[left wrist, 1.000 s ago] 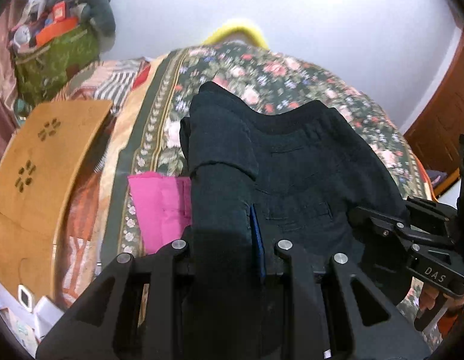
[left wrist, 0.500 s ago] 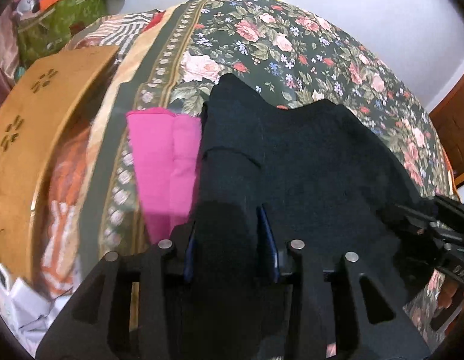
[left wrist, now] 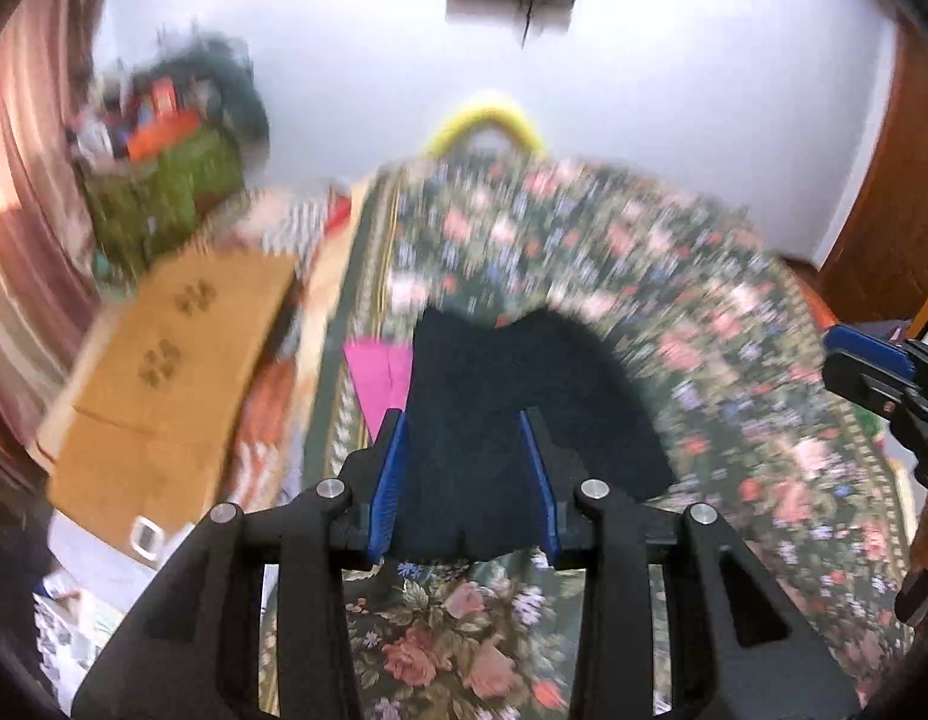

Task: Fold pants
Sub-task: 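Lower the folded trousers onto the bedspread with both grippers, then open both grippers and pull them back from the trousers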

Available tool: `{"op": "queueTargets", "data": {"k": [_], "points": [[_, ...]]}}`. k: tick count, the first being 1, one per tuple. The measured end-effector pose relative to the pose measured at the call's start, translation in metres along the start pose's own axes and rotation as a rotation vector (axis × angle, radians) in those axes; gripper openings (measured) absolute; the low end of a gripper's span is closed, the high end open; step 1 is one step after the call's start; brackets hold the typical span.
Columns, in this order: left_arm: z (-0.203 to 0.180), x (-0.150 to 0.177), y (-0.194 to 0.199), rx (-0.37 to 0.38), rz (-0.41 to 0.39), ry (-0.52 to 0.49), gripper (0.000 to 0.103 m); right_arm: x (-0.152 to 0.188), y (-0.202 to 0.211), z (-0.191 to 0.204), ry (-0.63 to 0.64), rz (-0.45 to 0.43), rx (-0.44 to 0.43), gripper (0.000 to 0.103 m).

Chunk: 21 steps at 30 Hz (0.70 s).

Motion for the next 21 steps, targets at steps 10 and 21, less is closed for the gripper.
{"op": "queueTargets", "data": {"k": [10, 21], "points": [[-0.056, 0.013, 0.201, -0.008, -0.366, -0.07, 0.036, -0.011, 0.143, 0.072, 0.071, -0.283, -0.013, 0.031], [-0.065, 0.066, 0.296, -0.016, -0.511, -0.012, 0.076, 0.022, 0.207, 0.111, 0.078, -0.405, 0.053, 0.046]]}}
Point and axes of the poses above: each gripper's, at about its wrist camera, not at the fingertips, and y roughly against the way its jaws point, z to its left, x to its underside, the point moved 4 cm from there along -y, roughly the way its jaws point, and after that the axes turned 1 degree about -x, right-handed, at the moved point
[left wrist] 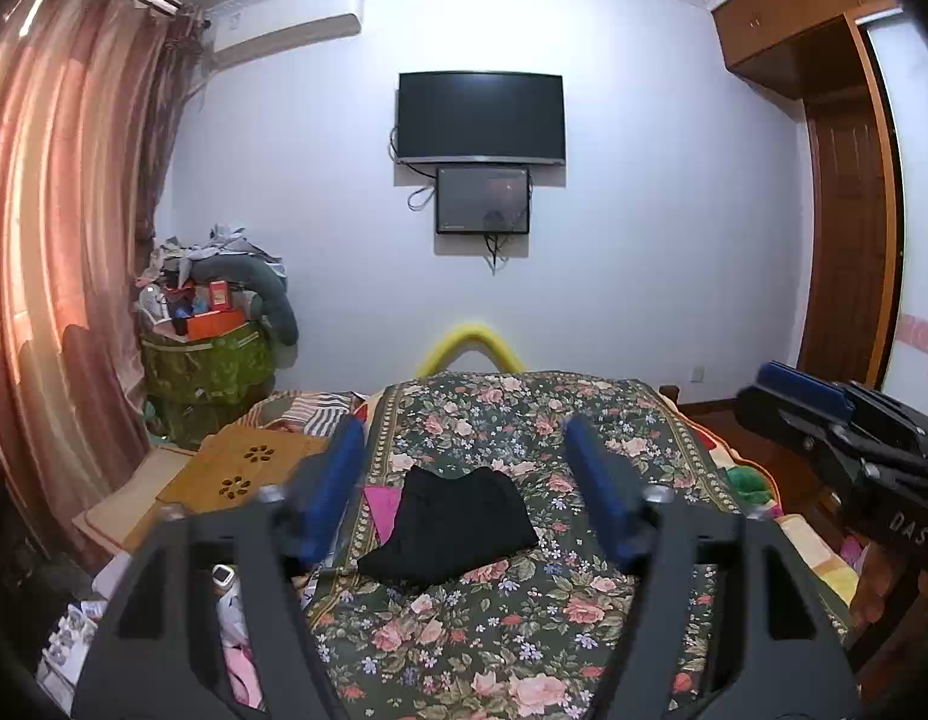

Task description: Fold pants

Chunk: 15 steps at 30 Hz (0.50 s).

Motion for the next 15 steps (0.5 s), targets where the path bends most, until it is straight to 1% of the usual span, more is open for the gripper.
{"op": "queueTargets", "data": {"k": [1, 2, 3, 5, 6, 10, 11, 15], "points": [[0.0, 0.001, 0.005, 0.01, -0.002, 0.004, 0.079, 0.002, 0.003, 0.0, 0.0, 0.003, 0.012, 0.053], [0.0, 0.001, 0.007, 0.014, -0.003, 0.006, 0.084, 0.004, 0.004, 0.0, -0.001, 0.008, 0.023, 0.062], [0.0, 0.001, 0.01, 0.014, -0.008, 0.007, 0.086, 0.005, 0.005, -0.002, -0.003, 0.011, 0.035, 0.067], [-0.002, 0.002, 0.014, 0.002, -0.019, 0.002, 0.096, 0.006, 0.009, -0.003, -0.007, 0.009, 0.065, 0.083], [-0.003, 0.002, 0.017, -0.003, -0.024, 0.0, 0.099, 0.006, 0.011, -0.003, -0.01, 0.006, 0.075, 0.085], [-0.003, 0.005, 0.022, -0.005, -0.023, 0.01, 0.1, 0.007, 0.015, -0.005, -0.021, 0.006, 0.103, 0.099], [-0.002, 0.006, 0.022, -0.005, -0.023, 0.017, 0.101, 0.006, 0.015, -0.005, -0.02, 0.003, 0.108, 0.1], [-0.001, 0.008, 0.023, -0.005, -0.02, 0.026, 0.101, 0.006, 0.018, -0.003, -0.016, -0.003, 0.113, 0.101]]}}
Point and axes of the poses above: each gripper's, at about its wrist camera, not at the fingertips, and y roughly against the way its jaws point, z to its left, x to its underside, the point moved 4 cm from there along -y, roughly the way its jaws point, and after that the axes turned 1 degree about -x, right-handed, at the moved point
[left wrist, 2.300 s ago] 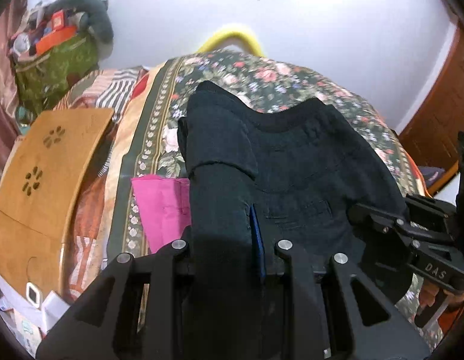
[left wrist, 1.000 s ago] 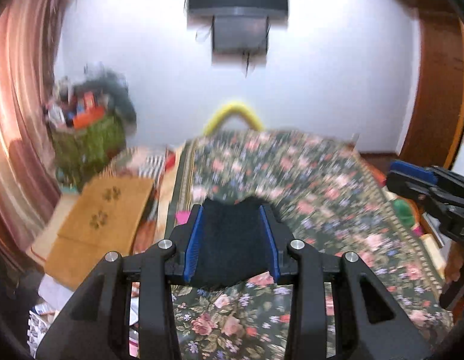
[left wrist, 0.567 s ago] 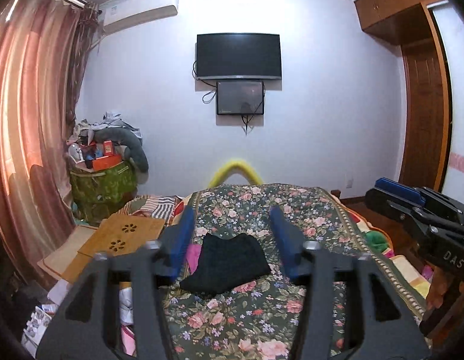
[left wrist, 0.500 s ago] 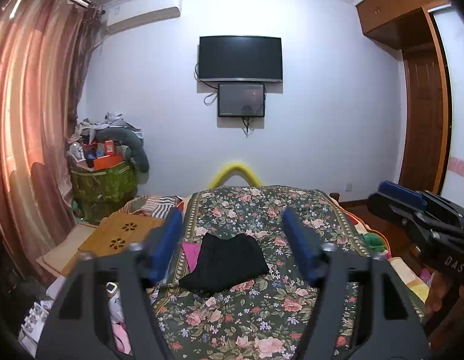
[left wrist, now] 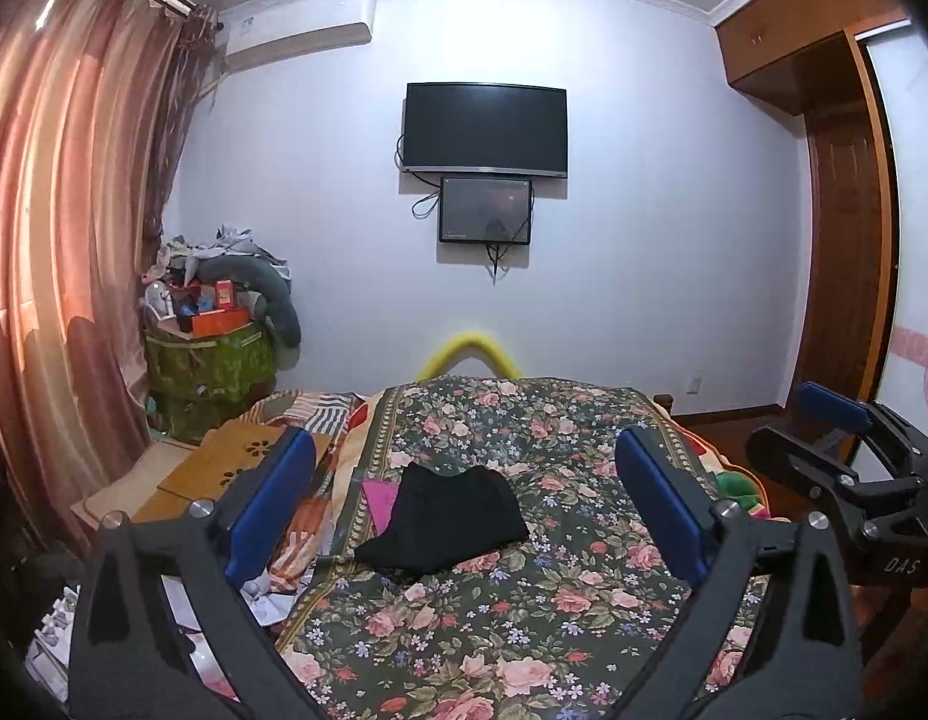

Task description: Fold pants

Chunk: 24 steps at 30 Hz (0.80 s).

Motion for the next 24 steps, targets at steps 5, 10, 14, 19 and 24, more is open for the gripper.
{"op": "queueTargets", "data": {"k": [5, 10, 14, 19, 24], "points": [[0.0, 0.001, 0.0, 0.004, 0.002, 0.005, 0.102, 0.006, 0.003, 0.001, -0.006, 0.004, -0.006, 0.101], [0.001, 0.003, -0.002, 0.001, 0.006, -0.001, 0.102, 0.009, 0.004, 0.0, -0.006, 0.01, -0.005, 0.101], [0.0, 0.004, -0.004, 0.001, 0.008, -0.001, 0.103, 0.01, 0.003, -0.001, -0.014, 0.013, -0.005, 0.101], [0.0, 0.007, -0.007, 0.004, 0.014, 0.0, 0.103, 0.011, 0.003, -0.005, -0.026, 0.017, -0.004, 0.101], [-0.001, 0.008, -0.009, 0.004, 0.018, -0.002, 0.103, 0.01, 0.004, -0.006, -0.027, 0.014, -0.001, 0.102]]}}
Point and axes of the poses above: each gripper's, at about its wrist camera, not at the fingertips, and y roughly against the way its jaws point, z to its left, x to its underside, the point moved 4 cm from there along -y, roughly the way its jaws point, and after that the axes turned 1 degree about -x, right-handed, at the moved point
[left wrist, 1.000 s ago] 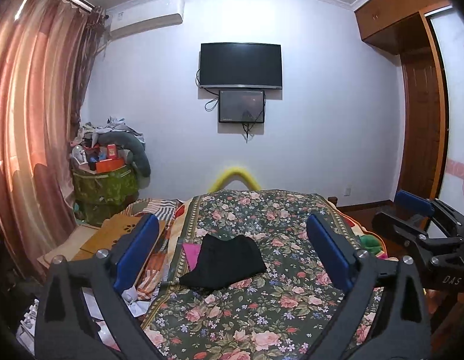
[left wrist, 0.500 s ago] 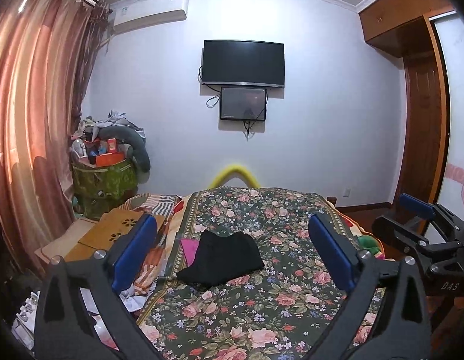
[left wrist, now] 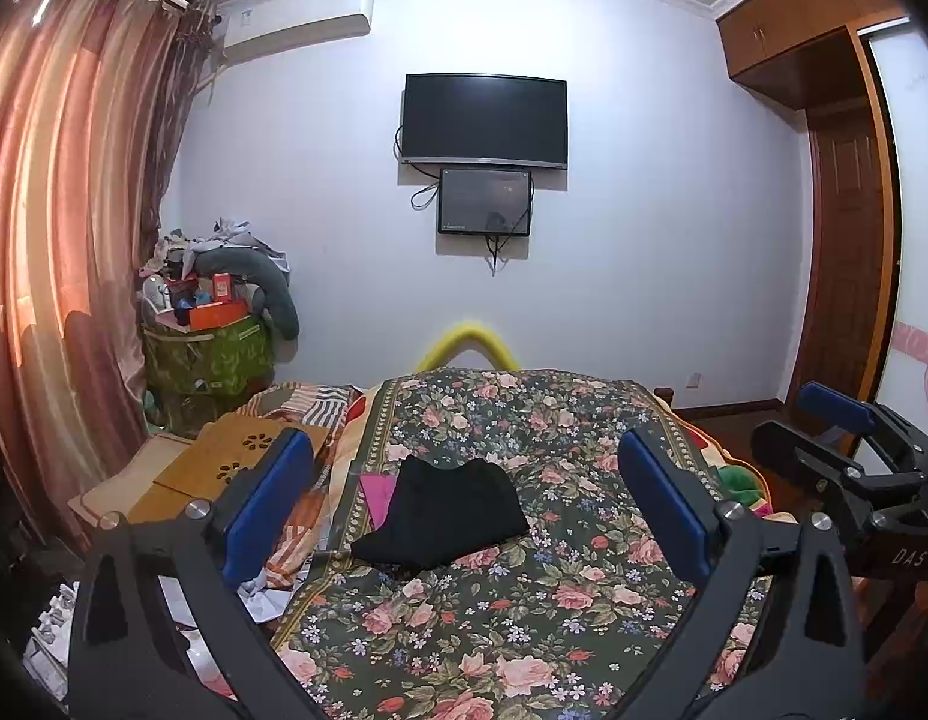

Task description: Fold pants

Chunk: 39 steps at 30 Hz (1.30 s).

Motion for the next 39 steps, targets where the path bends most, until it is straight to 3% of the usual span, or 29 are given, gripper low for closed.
{"op": "queueTargets", "data": {"k": [39], "points": [[0.002, 0.004, -0.007, 0.036, 0.003, -0.02, 0.103, -0.003, 0.009, -0.006, -0.031, -0.017, 0.012, 0.102]]}}
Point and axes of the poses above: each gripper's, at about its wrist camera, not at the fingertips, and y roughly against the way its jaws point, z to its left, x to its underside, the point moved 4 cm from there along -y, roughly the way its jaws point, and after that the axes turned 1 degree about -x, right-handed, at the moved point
